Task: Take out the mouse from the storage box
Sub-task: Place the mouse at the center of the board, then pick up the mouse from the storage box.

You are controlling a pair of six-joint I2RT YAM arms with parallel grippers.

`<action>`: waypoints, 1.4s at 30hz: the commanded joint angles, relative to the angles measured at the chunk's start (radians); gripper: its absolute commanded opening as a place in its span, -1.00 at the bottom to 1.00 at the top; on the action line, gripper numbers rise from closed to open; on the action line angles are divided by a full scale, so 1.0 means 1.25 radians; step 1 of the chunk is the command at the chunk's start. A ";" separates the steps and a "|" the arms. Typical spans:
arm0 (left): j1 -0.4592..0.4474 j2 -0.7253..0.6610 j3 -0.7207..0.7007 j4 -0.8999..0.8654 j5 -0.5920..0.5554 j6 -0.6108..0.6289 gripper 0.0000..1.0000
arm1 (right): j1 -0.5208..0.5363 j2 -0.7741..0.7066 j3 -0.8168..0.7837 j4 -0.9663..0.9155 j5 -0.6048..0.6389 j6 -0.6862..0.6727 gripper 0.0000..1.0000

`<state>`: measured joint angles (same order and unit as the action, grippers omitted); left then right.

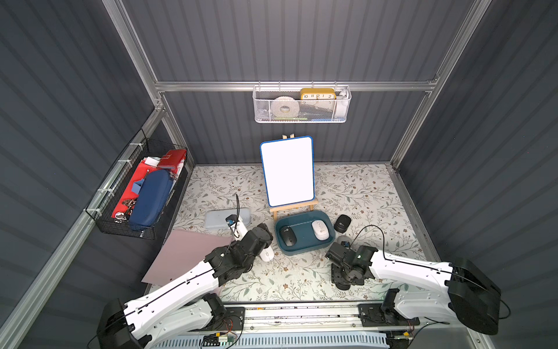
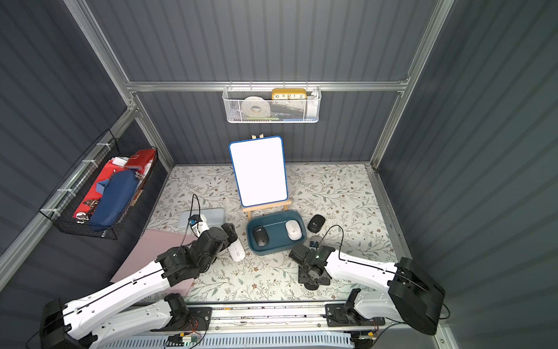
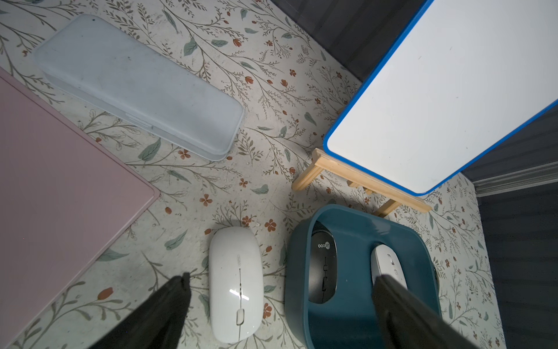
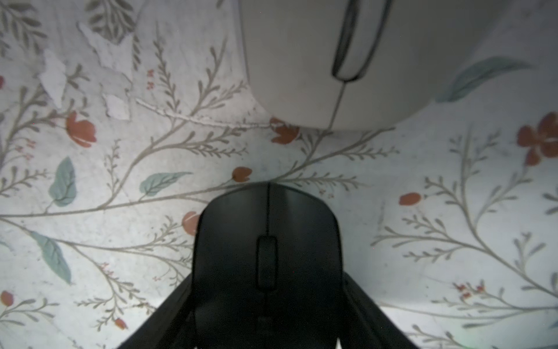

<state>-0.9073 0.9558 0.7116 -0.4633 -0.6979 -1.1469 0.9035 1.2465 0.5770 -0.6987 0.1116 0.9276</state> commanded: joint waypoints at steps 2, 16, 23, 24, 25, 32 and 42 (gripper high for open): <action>0.003 0.016 0.032 0.021 0.024 0.033 0.99 | 0.002 -0.022 0.017 -0.033 0.027 0.007 0.46; -0.012 0.324 0.198 0.251 0.322 0.121 0.99 | -0.002 -0.282 0.136 -0.201 0.237 -0.082 0.70; -0.015 0.561 0.383 0.171 0.412 0.167 0.99 | -0.007 -0.336 0.157 -0.185 0.338 -0.097 0.72; -0.017 0.588 0.399 0.167 0.416 0.170 0.99 | -0.007 -0.338 0.163 -0.186 0.351 -0.099 0.72; -0.021 0.607 0.407 0.169 0.417 0.170 0.99 | -0.007 -0.342 0.167 -0.185 0.362 -0.102 0.73; -0.025 0.722 0.450 0.187 0.466 0.176 0.99 | -0.009 -0.398 0.164 -0.165 0.408 -0.126 0.74; -0.028 0.856 0.553 0.137 0.449 0.196 0.99 | -0.011 -0.439 0.085 -0.126 0.439 -0.138 0.78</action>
<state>-0.9371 1.9949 1.3678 -0.2474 -0.1345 -0.9329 0.8925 0.6952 0.7078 -0.8600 0.6224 0.7662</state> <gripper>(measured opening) 0.994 0.888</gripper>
